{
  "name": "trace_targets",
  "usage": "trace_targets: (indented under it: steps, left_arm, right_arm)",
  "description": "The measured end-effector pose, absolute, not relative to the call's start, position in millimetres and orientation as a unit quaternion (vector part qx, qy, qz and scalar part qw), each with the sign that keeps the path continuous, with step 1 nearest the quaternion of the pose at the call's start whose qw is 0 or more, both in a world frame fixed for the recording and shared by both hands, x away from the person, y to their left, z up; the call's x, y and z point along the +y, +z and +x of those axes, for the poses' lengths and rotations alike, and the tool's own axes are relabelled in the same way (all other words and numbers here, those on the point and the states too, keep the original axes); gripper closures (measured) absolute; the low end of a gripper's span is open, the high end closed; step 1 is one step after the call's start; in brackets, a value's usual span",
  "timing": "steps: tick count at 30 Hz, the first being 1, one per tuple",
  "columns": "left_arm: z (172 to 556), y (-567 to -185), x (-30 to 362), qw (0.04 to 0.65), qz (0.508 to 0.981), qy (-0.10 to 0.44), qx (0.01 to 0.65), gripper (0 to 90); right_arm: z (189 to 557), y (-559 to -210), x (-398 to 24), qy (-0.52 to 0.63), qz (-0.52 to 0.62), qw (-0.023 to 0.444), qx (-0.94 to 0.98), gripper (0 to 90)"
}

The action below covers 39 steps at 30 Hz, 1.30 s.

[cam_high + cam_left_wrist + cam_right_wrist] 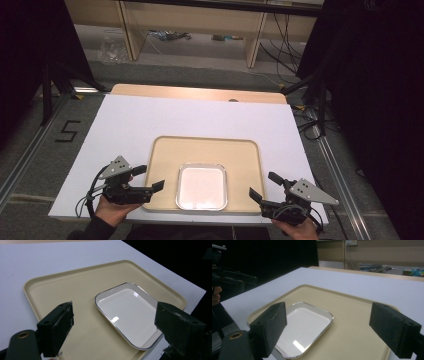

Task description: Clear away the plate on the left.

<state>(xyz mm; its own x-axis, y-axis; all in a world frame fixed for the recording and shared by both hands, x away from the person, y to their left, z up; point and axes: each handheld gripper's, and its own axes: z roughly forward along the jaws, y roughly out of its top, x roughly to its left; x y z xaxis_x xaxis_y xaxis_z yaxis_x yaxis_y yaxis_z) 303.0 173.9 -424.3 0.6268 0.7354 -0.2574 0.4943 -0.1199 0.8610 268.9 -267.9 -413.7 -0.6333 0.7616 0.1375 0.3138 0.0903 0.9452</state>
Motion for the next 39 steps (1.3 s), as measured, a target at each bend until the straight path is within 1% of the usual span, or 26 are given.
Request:
trace_targets:
  steps: [8, 9, 11, 12, 13, 14, 15, 18, 21, 24, 25, 26, 27, 28, 30, 31, 33, 34, 36, 39]
  left_arm:
    - [296, -422, 178, 0.519, 0.742, 0.124, 0.406, 15.3]
    - [294, -422, 177, 0.528, 0.735, 0.127, 0.405, 15.3]
    - [293, -422, 178, 0.531, 0.734, 0.129, 0.404, 15.3]
    - [292, -421, 179, 0.534, 0.737, 0.133, 0.392, 15.3]
    - [290, -421, 179, 0.535, 0.734, 0.132, 0.397, 15.3]
    - [288, -422, 179, 0.537, 0.732, 0.132, 0.397, 15.3]
    - [288, -422, 180, 0.538, 0.735, 0.132, 0.391, 15.3]
    - [285, -423, 181, 0.526, 0.744, 0.133, 0.39, 15.3]
    - [281, -423, 180, 0.525, 0.741, 0.13, 0.398, 15.3]
    - [277, -424, 179, 0.523, 0.745, 0.129, 0.394, 15.3]
    - [276, -424, 179, 0.521, 0.749, 0.128, 0.39, 15.3]
    - [275, -424, 178, 0.521, 0.75, 0.127, 0.386, 15.3]
    - [275, -424, 178, 0.521, 0.75, 0.127, 0.386, 15.3]
    - [273, -424, 177, 0.517, 0.754, 0.13, 0.385, 15.3]
    - [272, -425, 175, 0.518, 0.752, 0.132, 0.385, 15.3]
    - [272, -425, 175, 0.516, 0.756, 0.133, 0.38, 15.3]
    - [272, -426, 174, 0.522, 0.75, 0.129, 0.386, 15.4]
    - [270, -425, 175, 0.514, 0.756, 0.132, 0.384, 15.4]
    - [269, -425, 173, 0.518, 0.753, 0.129, 0.384, 15.4]
    - [268, -425, 174, 0.517, 0.759, 0.131, 0.374, 15.4]
  right_arm:
    - [269, -414, -267, 0.56, 0.378, 0.198, 0.711, 15.3]
    - [269, -414, -267, 0.56, 0.377, 0.196, 0.711, 15.3]
    - [269, -414, -266, 0.562, 0.378, 0.193, 0.71, 15.3]
    - [268, -414, -266, 0.559, 0.377, 0.192, 0.713, 15.3]
    - [268, -414, -266, 0.56, 0.376, 0.192, 0.713, 15.3]
    - [267, -414, -265, 0.561, 0.382, 0.18, 0.712, 15.3]
    - [268, -414, -266, 0.559, 0.376, 0.191, 0.714, 15.3]
    - [268, -414, -265, 0.564, 0.374, 0.192, 0.711, 15.3]
    - [268, -414, -265, 0.557, 0.374, 0.198, 0.714, 15.3]
    - [268, -414, -265, 0.558, 0.373, 0.195, 0.716, 15.3]
    - [267, -415, -263, 0.562, 0.378, 0.181, 0.713, 15.3]
    - [268, -414, -265, 0.557, 0.372, 0.195, 0.717, 15.3]
    - [268, -414, -265, 0.557, 0.372, 0.195, 0.717, 15.3]
    - [266, -414, -264, 0.557, 0.378, 0.185, 0.716, 15.3]
    - [267, -415, -263, 0.557, 0.378, 0.184, 0.717, 15.3]
    - [268, -415, -264, 0.556, 0.369, 0.191, 0.72, 15.3]
    - [268, -415, -263, 0.556, 0.371, 0.191, 0.719, 15.3]
    - [266, -415, -262, 0.557, 0.378, 0.183, 0.717, 15.3]
    - [267, -416, -262, 0.559, 0.376, 0.179, 0.717, 15.3]
    - [268, -416, -262, 0.562, 0.369, 0.183, 0.717, 15.3]
